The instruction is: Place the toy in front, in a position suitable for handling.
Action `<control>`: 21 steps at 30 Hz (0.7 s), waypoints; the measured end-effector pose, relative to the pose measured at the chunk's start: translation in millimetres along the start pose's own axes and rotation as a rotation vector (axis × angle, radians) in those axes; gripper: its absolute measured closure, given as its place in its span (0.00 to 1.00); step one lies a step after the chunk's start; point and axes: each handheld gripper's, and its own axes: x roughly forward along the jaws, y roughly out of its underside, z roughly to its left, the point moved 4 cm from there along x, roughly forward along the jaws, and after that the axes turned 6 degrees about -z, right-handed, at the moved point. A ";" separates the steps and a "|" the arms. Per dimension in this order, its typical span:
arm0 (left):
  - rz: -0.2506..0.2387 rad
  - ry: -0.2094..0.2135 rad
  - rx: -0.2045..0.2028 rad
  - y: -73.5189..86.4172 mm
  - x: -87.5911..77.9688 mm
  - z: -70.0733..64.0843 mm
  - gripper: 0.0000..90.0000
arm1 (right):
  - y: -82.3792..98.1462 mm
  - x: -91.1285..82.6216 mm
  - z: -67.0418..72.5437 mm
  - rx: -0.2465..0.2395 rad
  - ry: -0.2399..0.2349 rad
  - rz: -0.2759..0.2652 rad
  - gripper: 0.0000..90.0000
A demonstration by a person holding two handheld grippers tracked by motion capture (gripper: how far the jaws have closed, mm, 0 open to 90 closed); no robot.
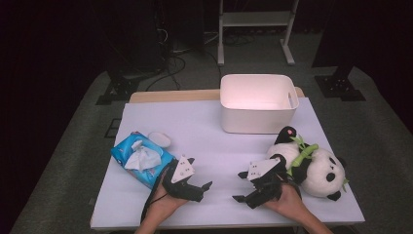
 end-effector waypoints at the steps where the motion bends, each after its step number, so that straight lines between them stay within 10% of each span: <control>1: -0.003 0.000 -0.002 0.1 -0.2 0.2 0.07 | 0.0 0.0 0.0 0.000 0.000 0.000 0.24; 21: 0.001 -0.002 0.010 1.2 -1.6 -4.6 0.07 | -36.7 -18.0 17.3 -0.014 -0.060 -0.024 0.23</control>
